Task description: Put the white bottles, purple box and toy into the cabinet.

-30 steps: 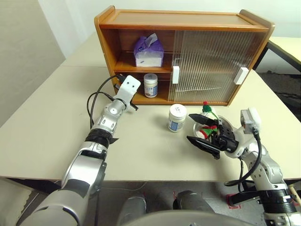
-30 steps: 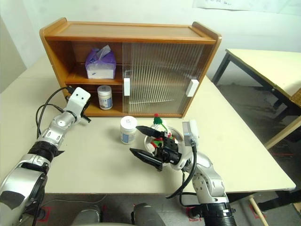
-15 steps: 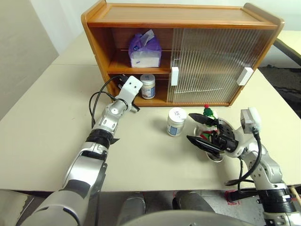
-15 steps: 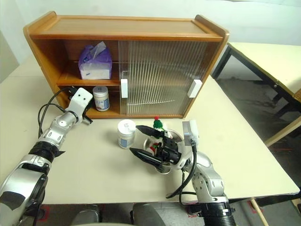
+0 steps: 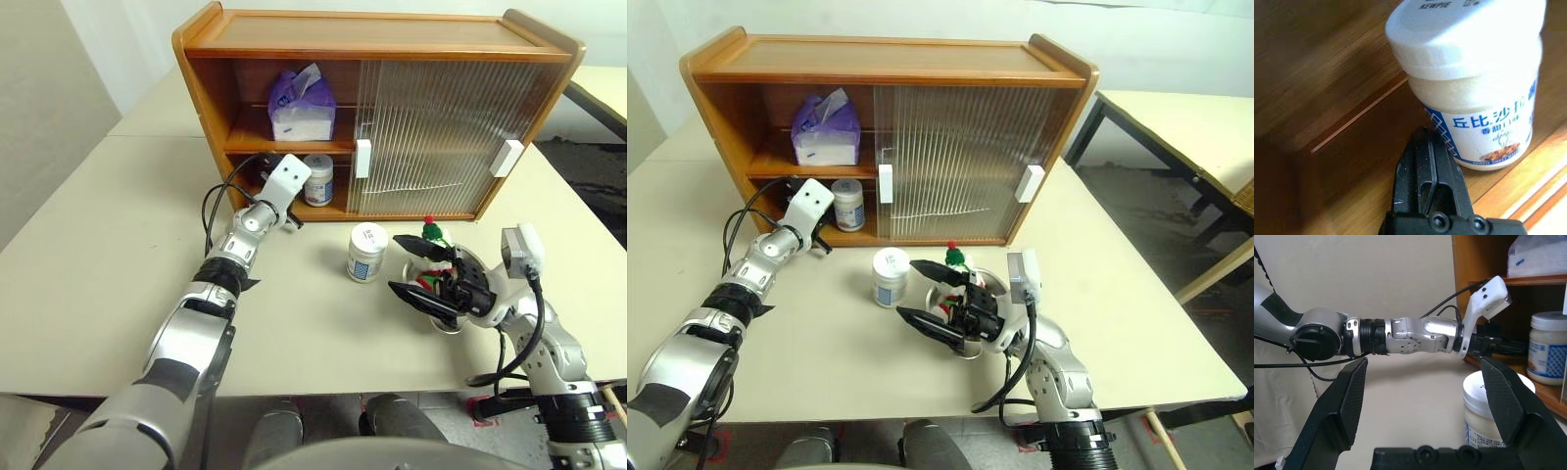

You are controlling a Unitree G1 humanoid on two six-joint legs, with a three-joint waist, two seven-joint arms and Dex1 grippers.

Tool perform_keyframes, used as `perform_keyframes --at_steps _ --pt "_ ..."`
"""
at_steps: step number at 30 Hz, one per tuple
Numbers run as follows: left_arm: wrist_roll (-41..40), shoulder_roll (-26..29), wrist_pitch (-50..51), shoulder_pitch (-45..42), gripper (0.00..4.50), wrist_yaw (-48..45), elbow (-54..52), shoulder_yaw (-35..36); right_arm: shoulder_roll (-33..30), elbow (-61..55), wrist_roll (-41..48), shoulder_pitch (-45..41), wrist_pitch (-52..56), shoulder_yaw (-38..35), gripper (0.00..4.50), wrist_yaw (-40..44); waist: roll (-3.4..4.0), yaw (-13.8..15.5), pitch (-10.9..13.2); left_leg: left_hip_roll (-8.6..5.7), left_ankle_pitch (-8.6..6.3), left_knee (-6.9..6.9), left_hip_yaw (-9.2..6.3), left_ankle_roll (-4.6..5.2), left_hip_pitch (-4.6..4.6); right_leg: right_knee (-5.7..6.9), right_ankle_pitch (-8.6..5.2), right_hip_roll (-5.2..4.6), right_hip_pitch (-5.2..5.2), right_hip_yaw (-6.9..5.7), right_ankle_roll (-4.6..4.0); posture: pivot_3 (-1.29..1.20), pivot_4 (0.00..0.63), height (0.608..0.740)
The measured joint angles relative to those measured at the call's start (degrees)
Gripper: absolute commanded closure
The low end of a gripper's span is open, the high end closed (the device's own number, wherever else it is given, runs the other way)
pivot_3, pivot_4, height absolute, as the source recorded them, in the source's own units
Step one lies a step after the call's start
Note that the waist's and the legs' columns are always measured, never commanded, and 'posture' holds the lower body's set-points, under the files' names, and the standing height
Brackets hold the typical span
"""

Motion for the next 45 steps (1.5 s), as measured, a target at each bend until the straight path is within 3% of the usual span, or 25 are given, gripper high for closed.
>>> perform_keyframes --at_steps 12,18,21,24,27,32,39,45 --pt "-0.3 -1.8 -1.3 -3.0 4.47 -0.9 4.2 -0.1 -0.2 -0.1 0.0 0.1 0.0 0.0 0.00 -0.8 0.00 -1.1 0.0 -0.02 0.02 0.07 0.02 -0.03 -0.02 0.00 0.00 0.00 0.03 -0.01 0.01 -0.24 0.000 0.740" --pt "-1.7 -0.7 -1.3 -0.9 4.47 -1.4 1.1 1.1 -0.2 -0.2 0.0 0.2 -0.1 0.0 0.00 -0.9 0.00 -1.5 0.0 -0.02 0.05 0.07 0.02 -0.07 -0.01 0.00 0.00 0.01 0.04 -0.01 0.00 -0.22 0.000 0.740" --pt "-4.9 0.8 -1.3 5.3 3.88 -4.4 -7.9 3.2 -0.3 -0.1 0.0 0.2 -0.3 -0.1 0.00 -0.8 0.01 -1.8 0.0 -0.02 0.13 0.05 0.02 -0.21 -0.02 0.00 -0.03 0.01 0.04 -0.02 -0.03 -0.20 0.000 0.740" --pt "-9.8 2.5 1.1 13.6 2.93 -9.2 -21.6 4.9 -0.6 0.5 -0.1 -0.2 -0.7 -0.4 0.00 -0.5 -0.02 -1.9 0.0 -0.02 0.37 0.00 0.03 -0.63 -0.05 0.02 -0.06 0.01 0.00 -0.07 -0.19 -0.18 0.000 0.740" --pt "-16.5 4.1 6.3 19.2 1.85 -15.5 -33.6 6.8 -1.4 1.3 -0.3 -0.7 -1.3 -0.5 0.00 0.1 -0.03 -1.3 0.0 -0.01 0.36 -0.01 0.02 -0.64 -0.02 0.07 -0.01 0.01 0.00 -0.09 -1.15 -0.17 0.000 0.740" --pt "-27.7 7.8 14.5 28.1 0.05 -28.5 -43.8 7.7 -1.8 3.0 -1.8 -1.2 -3.7 -0.7 0.00 0.6 0.02 -0.3 -0.1 0.04 0.07 -0.01 0.01 -0.20 0.05 0.34 -0.06 0.00 -0.08 -0.09 -1.39 -0.17 0.000 0.740" --pt "-31.5 14.6 15.4 31.5 0.02 -43.7 -46.0 4.7 -2.6 5.0 -3.7 -1.9 -7.2 -2.5 0.00 0.1 0.17 1.1 -0.2 0.37 0.06 -0.09 -0.02 -0.24 0.20 0.42 0.25 0.02 -0.33 -0.36 -1.91 -0.18 0.000 0.740" --pt "-31.1 12.0 14.4 28.9 0.02 -48.3 -41.5 1.4 -2.7 5.2 -4.2 -2.1 -7.5 -2.8 0.00 -1.7 0.23 1.1 -0.2 0.47 0.03 -0.08 0.01 -0.29 0.08 0.43 0.41 -0.01 -0.48 -0.39 -2.04 -0.20 0.000 0.740"
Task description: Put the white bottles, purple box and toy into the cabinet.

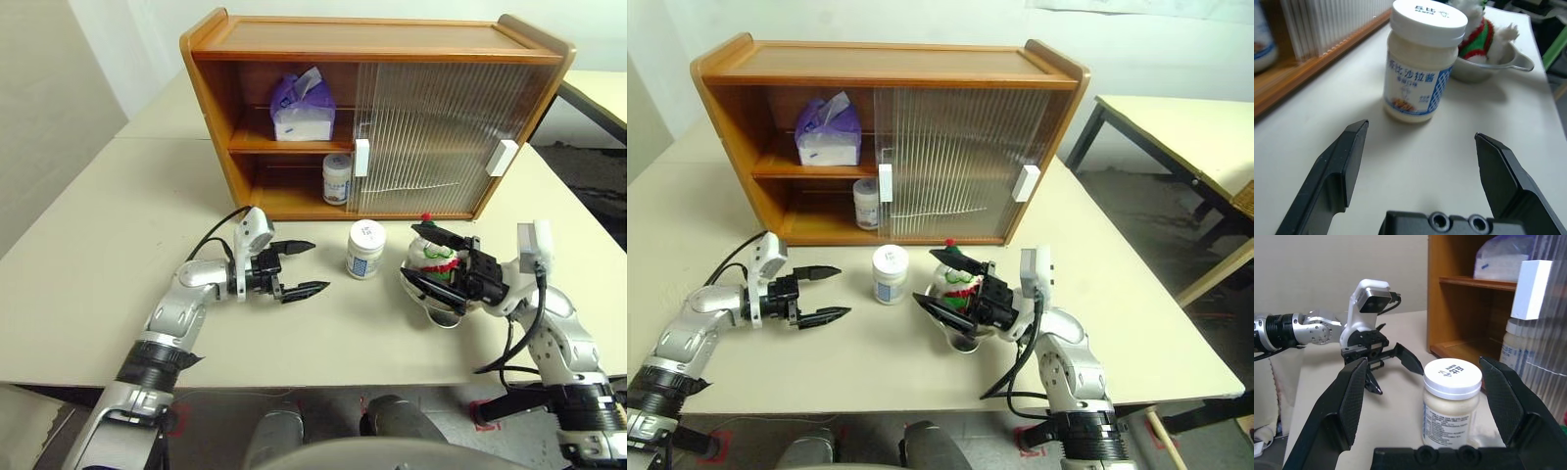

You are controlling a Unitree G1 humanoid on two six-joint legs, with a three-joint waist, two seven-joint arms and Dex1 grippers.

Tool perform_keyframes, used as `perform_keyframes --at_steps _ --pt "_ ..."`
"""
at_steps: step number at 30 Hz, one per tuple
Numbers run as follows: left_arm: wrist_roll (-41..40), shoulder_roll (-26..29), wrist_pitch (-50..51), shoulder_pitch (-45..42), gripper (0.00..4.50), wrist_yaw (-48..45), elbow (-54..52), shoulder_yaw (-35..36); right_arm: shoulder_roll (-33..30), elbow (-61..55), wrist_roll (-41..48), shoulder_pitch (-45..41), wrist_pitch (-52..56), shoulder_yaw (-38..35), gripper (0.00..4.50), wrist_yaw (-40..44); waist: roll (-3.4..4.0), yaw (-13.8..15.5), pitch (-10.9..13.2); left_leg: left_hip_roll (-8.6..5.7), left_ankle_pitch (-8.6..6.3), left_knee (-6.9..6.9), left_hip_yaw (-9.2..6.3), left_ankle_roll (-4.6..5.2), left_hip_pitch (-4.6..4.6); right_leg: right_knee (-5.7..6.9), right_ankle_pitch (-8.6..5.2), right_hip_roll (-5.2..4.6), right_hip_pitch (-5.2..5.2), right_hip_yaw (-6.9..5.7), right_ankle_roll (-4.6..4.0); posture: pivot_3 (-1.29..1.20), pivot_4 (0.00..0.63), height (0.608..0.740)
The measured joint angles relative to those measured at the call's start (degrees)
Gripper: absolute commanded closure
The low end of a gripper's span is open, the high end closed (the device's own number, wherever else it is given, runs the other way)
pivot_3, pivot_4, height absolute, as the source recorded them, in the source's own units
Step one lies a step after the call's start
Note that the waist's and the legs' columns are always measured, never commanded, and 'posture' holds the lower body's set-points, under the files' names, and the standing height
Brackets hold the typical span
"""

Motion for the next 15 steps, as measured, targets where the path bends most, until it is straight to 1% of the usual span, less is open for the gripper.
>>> perform_keyframes --at_steps 6,8,11,15 --pt "6.9 -5.0 -3.5 -7.2 0.02 3.3 10.1 -4.3 -0.3 -0.4 -0.5 0.6 -0.8 -0.4 0.00 -2.4 0.15 -0.6 -0.1 0.04 -0.02 -0.01 0.16 0.05 -0.15 -0.04 0.03 0.01 -0.05 0.06 0.20 -0.22 0.000 0.740" --pt "7.9 -6.5 -4.9 -7.9 0.02 3.5 12.0 -5.1 -0.4 -0.5 -0.5 0.8 -0.8 -0.4 0.00 -2.4 0.15 -0.9 -0.1 0.02 -0.04 -0.01 0.23 0.08 -0.15 -0.06 -0.03 0.02 -0.03 0.11 0.36 -0.24 0.000 0.740" --pt "9.0 -8.3 -6.4 -8.5 0.02 3.3 14.9 -6.2 -0.7 -0.6 -0.5 1.6 -0.9 -0.4 0.00 -2.5 0.15 -1.7 -0.1 0.00 -0.07 -0.01 0.28 0.13 -0.15 -0.09 -0.19 0.02 0.00 0.16 1.21 -0.24 0.000 0.740" --pt "9.3 -10.2 -7.5 -9.0 0.02 3.2 17.9 -6.4 -1.0 -0.6 -0.5 2.1 -0.9 -0.4 0.00 -2.6 0.15 -2.3 -0.1 0.00 -0.08 -0.01 0.28 0.14 -0.16 -0.10 -0.25 0.02 0.00 0.18 1.32 -0.24 0.000 0.740"
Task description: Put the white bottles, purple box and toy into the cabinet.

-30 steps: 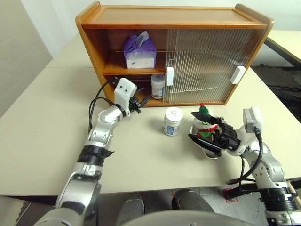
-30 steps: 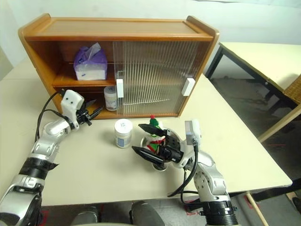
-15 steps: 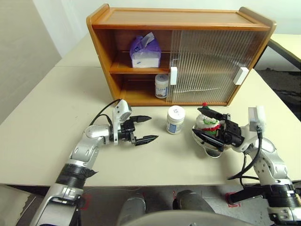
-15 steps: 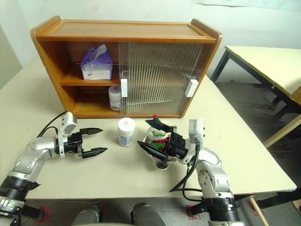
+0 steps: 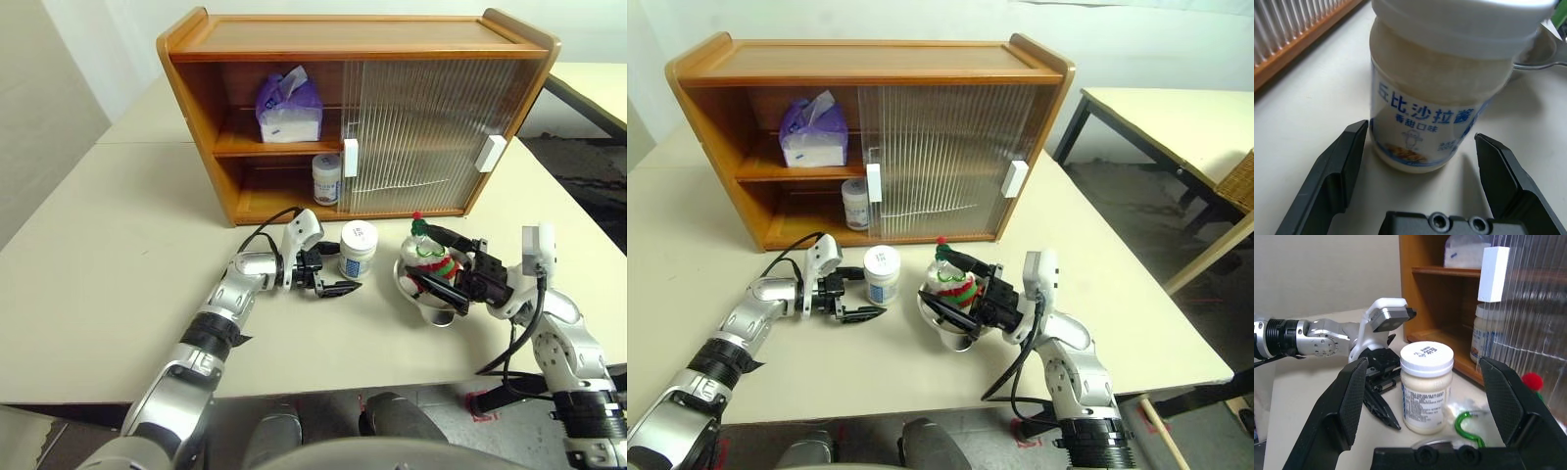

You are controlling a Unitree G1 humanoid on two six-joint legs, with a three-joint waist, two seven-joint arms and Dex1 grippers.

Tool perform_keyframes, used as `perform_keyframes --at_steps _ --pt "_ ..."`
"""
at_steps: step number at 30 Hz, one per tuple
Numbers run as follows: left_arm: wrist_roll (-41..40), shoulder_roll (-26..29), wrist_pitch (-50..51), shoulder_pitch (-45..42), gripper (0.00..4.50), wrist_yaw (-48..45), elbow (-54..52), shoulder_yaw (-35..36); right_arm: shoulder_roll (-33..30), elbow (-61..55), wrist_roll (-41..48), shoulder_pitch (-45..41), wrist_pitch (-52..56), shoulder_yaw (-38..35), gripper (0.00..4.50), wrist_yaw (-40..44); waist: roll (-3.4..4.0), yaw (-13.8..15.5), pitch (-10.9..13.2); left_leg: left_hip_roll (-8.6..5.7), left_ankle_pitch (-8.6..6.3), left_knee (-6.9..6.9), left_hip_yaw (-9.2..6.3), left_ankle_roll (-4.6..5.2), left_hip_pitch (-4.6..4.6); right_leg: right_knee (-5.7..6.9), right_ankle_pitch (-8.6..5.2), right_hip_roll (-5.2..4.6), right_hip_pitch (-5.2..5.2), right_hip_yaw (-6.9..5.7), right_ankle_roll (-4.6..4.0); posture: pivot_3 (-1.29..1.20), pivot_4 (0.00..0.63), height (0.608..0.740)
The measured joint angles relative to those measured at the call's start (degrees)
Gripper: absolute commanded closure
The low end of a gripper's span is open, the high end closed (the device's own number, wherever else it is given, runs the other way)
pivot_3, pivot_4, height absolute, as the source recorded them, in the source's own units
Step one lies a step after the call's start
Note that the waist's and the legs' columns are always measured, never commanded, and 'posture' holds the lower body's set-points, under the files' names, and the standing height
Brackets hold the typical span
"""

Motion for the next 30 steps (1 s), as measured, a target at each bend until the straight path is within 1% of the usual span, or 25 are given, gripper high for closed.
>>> perform_keyframes --at_steps 5,8,10,11,18,22,27,30 --pt "1.0 -2.3 -1.2 -0.9 0.02 1.4 2.8 0.3 -0.1 -0.3 0.0 0.1 0.0 0.0 0.00 0.0 0.00 -0.3 0.0 -0.04 0.01 0.05 0.00 0.01 0.01 -0.02 -0.09 0.00 0.06 0.04 -0.14 -0.24 0.000 0.740" --pt "-0.2 -4.1 -0.8 -0.9 0.65 2.0 3.8 1.4 -0.1 -0.3 0.0 0.1 0.0 0.0 0.00 0.0 0.00 -0.4 0.0 -0.06 0.02 0.08 0.00 0.02 0.01 -0.03 -0.10 0.00 0.07 0.07 -0.13 -0.24 0.000 0.740" --pt "-0.3 -4.3 -0.7 -0.9 1.23 1.9 4.1 1.5 -0.1 -0.3 0.0 0.1 0.0 0.0 0.00 0.1 0.00 -0.5 0.0 -0.06 0.02 0.08 0.00 0.02 0.01 -0.03 -0.11 0.00 0.07 0.07 -0.13 -0.23 0.000 0.740" --pt "-0.3 -4.3 -0.7 -0.9 1.29 1.9 4.1 1.5 -0.1 -0.3 0.0 0.1 0.0 0.1 0.00 0.1 0.00 -0.5 0.0 -0.06 0.02 0.07 0.00 0.02 0.01 -0.03 -0.11 0.00 0.08 0.07 -0.12 -0.23 0.000 0.740" --pt "-0.5 -4.6 -0.6 -0.2 1.29 3.9 3.7 2.4 0.0 -0.3 0.0 0.0 0.0 0.4 0.00 0.1 0.00 -0.5 0.0 -0.10 0.02 0.10 0.00 0.01 0.02 -0.03 -0.12 0.00 0.11 0.10 -0.08 -0.22 0.000 0.740" --pt "-0.6 -3.7 -0.9 2.0 1.29 9.8 1.0 5.8 0.1 -0.3 -0.3 0.0 0.0 0.7 0.00 0.1 -0.01 -0.7 0.0 -0.09 0.04 0.08 0.01 0.00 0.03 -0.01 -0.12 0.03 0.09 0.09 -0.09 -0.21 0.000 0.740" --pt "-0.3 0.0 -3.7 2.2 1.29 16.6 -0.9 10.7 0.1 -0.3 -0.3 0.1 0.0 0.7 0.00 0.1 -0.02 -0.6 0.0 -0.11 0.05 0.08 0.01 -0.01 0.03 -0.04 -0.13 0.02 0.11 0.10 -0.11 -0.20 0.000 0.740" --pt "-0.3 -0.3 -3.8 2.8 1.29 20.9 -0.9 12.6 0.3 -0.3 -0.3 0.1 0.0 0.8 0.00 0.4 -0.04 -0.1 0.1 -0.12 0.05 0.08 0.00 -0.01 0.00 -0.06 -0.14 0.01 0.10 0.11 -0.12 -0.21 0.000 0.740"
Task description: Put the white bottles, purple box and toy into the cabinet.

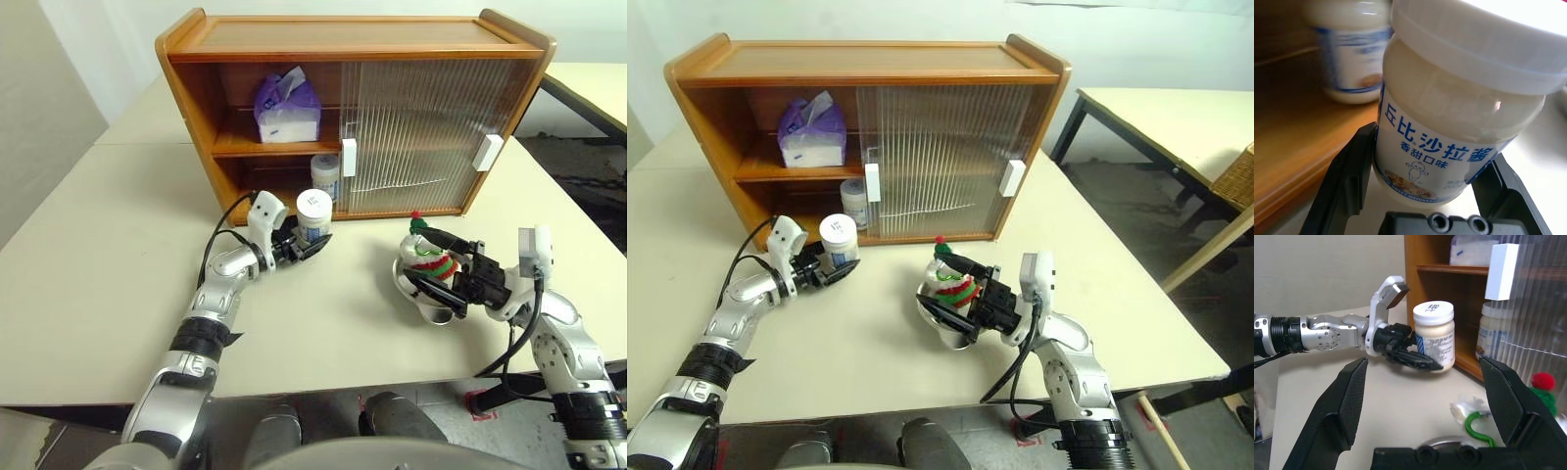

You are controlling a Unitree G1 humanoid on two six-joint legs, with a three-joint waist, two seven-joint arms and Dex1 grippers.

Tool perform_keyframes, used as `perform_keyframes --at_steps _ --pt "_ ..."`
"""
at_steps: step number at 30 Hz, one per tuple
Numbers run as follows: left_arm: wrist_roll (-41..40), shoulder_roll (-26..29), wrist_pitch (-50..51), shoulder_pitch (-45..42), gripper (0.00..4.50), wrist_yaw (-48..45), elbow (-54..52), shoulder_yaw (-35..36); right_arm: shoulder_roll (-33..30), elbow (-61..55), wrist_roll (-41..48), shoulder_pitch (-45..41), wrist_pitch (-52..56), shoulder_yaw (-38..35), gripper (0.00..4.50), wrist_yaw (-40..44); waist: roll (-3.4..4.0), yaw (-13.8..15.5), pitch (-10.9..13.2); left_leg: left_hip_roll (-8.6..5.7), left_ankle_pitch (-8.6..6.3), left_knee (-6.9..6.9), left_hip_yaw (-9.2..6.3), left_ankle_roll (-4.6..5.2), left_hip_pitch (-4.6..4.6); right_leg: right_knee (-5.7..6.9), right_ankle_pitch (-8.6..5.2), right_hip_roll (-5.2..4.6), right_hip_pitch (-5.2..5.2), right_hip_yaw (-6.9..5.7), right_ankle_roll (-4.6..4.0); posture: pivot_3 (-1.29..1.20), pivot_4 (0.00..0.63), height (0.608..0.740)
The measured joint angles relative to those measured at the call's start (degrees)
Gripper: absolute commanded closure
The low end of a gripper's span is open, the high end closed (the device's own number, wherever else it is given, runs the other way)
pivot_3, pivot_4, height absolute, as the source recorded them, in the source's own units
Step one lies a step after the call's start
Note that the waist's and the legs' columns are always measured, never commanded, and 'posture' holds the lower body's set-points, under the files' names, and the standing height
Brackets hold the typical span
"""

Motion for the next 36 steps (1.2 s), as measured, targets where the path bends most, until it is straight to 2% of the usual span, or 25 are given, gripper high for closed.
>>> perform_keyframes --at_steps 7,14,19,25,36 --pt "1.8 0.4 0.2 -0.5 1.29 10.6 0.5 3.5 1.0 0.0 0.0 0.0 -0.1 0.0 0.00 0.4 -0.05 0.0 0.0 -0.01 0.01 -0.04 0.01 -0.01 0.02 0.01 0.02 0.02 0.00 -0.01 -0.04 -0.21 0.000 0.740" --pt "4.2 -0.4 0.3 -8.1 1.29 16.4 8.7 3.7 1.1 -0.3 0.0 0.0 -0.1 0.0 0.00 0.7 -0.14 0.4 0.1 -0.03 0.02 0.06 0.00 0.00 0.03 0.00 0.12 0.01 0.05 0.00 -0.09 -0.21 0.000 0.740" --pt "4.4 -2.1 0.4 -12.4 1.29 19.2 14.1 3.7 1.1 -0.5 0.0 0.1 -0.1 0.0 0.00 0.8 -0.16 0.3 0.1 -0.05 0.02 0.06 0.01 0.00 0.02 0.00 0.16 0.01 0.06 0.00 0.01 -0.22 0.000 0.740" --pt "5.7 -3.3 0.4 -17.7 1.29 22.6 20.6 3.8 1.4 -0.6 0.0 0.2 -0.1 0.0 0.00 0.7 -0.20 0.1 0.1 -0.05 0.02 0.05 0.01 0.00 0.02 -0.05 0.32 0.01 0.08 0.00 0.54 -0.23 0.000 0.740" --pt "6.6 -4.3 0.0 -22.2 1.29 24.7 30.7 3.8 1.6 -0.6 0.0 0.3 -0.7 0.0 0.00 0.8 -0.25 -0.6 0.2 -0.07 0.03 0.06 0.01 0.01 0.02 -0.09 0.32 0.01 0.13 0.01 0.57 -0.24 0.000 0.740"
